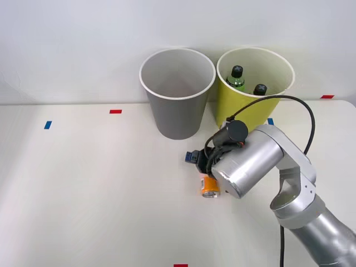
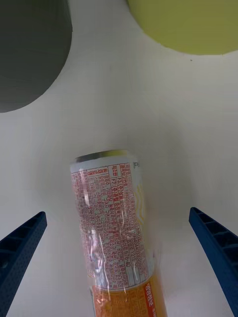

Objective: Put cans in the gray bin, plastic bottles in the light green bin

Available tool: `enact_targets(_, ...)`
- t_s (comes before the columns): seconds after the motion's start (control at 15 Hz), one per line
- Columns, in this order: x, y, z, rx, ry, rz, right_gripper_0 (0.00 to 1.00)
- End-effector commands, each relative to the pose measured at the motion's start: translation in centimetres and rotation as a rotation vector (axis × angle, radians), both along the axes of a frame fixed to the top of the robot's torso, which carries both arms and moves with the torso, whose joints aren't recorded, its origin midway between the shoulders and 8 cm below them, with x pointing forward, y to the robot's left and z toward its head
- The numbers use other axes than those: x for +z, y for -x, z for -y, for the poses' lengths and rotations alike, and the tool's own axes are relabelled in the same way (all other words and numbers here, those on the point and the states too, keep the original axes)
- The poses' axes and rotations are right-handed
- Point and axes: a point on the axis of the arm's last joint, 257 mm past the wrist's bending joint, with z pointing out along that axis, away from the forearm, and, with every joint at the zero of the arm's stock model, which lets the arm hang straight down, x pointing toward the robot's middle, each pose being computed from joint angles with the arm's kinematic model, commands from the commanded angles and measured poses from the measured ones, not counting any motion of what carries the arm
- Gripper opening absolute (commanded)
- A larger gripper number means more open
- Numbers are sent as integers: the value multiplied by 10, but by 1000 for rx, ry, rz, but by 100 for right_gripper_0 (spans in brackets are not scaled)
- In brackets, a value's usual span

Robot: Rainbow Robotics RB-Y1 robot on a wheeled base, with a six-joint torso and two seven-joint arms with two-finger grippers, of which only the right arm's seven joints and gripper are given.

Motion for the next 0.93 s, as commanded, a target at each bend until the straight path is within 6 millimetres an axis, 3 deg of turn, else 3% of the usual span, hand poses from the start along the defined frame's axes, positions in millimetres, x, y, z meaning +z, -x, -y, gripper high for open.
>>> enact_targets(0.07, -1, -10, -9, -25, -15, -14, 100)
enact_targets(0.6, -4, -18, -2, -28, 23, -11, 100)
enact_targets(0.93, -18, -24, -7, -7, 43, -10, 100)
